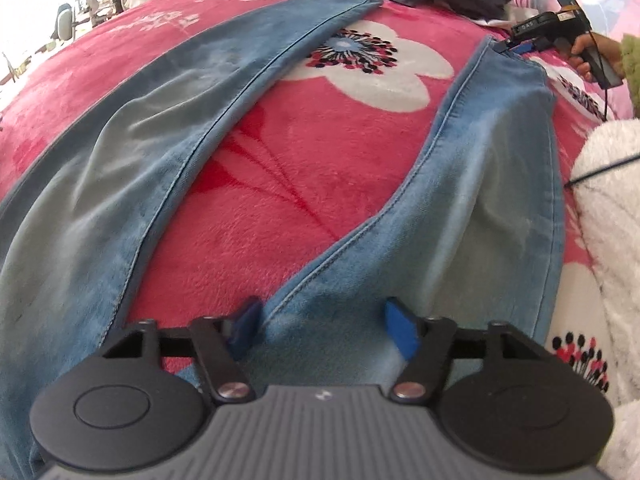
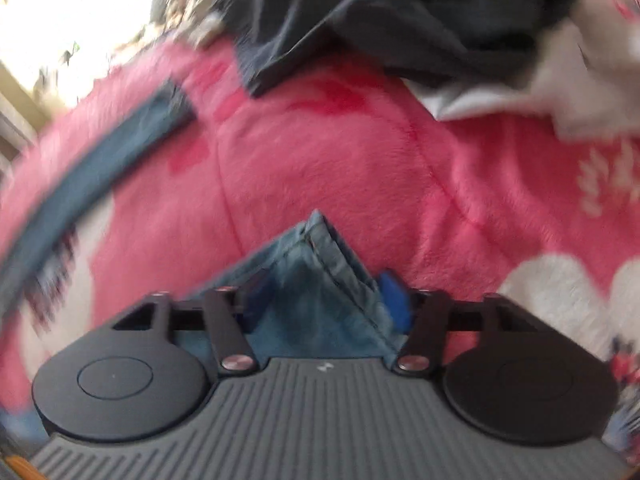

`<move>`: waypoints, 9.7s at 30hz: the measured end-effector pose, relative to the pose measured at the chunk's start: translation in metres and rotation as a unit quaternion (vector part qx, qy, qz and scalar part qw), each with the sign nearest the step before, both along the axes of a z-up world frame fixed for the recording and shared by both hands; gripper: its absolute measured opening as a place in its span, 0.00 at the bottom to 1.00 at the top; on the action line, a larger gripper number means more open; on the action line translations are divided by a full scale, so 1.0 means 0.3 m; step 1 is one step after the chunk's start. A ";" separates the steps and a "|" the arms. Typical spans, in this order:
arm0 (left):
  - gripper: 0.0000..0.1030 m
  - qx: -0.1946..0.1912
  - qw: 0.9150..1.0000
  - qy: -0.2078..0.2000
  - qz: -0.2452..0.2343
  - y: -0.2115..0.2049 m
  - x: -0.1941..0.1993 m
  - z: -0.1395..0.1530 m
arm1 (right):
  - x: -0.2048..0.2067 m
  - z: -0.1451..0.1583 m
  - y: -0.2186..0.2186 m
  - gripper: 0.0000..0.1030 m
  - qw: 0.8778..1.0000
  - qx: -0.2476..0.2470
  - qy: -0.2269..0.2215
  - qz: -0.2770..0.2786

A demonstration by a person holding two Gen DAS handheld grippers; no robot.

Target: Fold clothes

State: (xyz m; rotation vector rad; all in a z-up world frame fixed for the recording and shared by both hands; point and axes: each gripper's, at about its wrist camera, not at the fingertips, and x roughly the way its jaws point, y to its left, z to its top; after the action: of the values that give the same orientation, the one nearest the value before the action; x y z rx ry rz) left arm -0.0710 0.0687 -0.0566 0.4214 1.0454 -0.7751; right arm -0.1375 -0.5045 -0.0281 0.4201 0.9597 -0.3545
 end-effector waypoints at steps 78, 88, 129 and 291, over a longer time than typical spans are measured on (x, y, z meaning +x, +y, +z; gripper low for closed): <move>0.19 -0.180 0.763 0.120 0.609 0.798 -0.610 0.082 | -0.318 -0.154 0.235 0.03 0.878 0.371 -0.185 -0.238; 0.14 -0.221 0.773 0.015 0.595 0.786 -0.494 0.328 | -0.181 0.093 0.263 0.03 0.916 0.306 -0.226 -0.128; 0.41 -0.393 0.663 0.075 0.633 1.221 0.288 0.003 | 0.979 -0.047 0.258 0.42 0.880 0.431 -0.123 -0.160; 0.04 0.072 0.980 -0.098 0.155 0.869 0.243 0.177 | 0.593 0.147 1.806 0.01 0.794 -0.049 -0.042 0.604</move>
State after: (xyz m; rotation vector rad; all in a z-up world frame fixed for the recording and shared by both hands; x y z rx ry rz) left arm 0.0018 0.3295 -0.0035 0.4351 0.9557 -0.3724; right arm 0.0403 0.0373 0.0160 -0.3247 0.9378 0.7847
